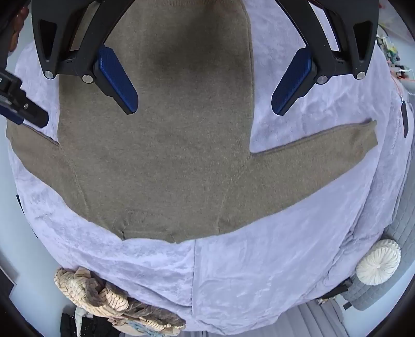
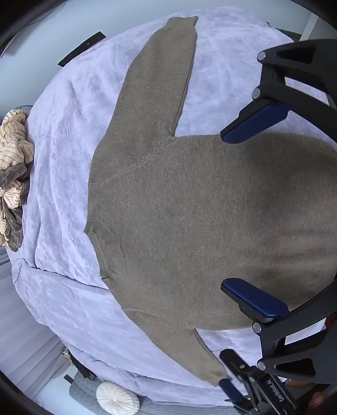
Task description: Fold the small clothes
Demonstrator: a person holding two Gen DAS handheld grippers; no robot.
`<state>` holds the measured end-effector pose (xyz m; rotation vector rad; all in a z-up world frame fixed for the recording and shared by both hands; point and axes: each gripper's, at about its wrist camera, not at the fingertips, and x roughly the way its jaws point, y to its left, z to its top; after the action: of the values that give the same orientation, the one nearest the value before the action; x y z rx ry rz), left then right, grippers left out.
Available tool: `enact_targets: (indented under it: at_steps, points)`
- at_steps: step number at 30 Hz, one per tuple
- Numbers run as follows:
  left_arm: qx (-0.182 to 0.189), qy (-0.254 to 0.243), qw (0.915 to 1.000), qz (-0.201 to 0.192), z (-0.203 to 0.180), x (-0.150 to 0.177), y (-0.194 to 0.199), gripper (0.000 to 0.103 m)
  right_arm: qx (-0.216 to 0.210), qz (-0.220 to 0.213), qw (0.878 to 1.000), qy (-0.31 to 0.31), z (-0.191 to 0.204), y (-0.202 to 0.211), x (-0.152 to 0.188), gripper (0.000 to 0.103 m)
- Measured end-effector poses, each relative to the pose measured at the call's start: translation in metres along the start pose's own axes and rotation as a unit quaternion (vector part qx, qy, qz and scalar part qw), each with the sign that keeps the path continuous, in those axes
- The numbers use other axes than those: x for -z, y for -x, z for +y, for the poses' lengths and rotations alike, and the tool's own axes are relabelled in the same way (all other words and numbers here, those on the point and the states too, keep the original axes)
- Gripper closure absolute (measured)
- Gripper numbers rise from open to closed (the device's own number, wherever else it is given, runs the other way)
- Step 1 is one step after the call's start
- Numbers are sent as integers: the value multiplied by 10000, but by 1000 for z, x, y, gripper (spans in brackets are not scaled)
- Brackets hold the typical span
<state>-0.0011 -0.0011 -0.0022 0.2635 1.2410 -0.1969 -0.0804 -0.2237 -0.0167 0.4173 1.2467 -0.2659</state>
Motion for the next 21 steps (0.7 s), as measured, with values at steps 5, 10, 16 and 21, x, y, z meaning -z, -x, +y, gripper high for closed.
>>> enact_targets:
  at_steps: [5, 10, 16, 21]
  points:
    - [265, 128, 9996, 22, 3, 10, 1, 0, -211, 60, 9997, -43, 7, 0, -5, 0]
    - [493, 348, 9980, 214, 8, 9, -2, 0, -367, -116, 9992, -44, 3, 3, -8, 0]
    - [326, -12, 9994, 137, 3, 6, 4, 0, 208, -241, 9989, 336, 16, 10, -7, 0]
    - [313, -44, 9995, 57, 1, 4, 8, 0, 459, -324, 9975, 417, 10, 19, -12, 0]
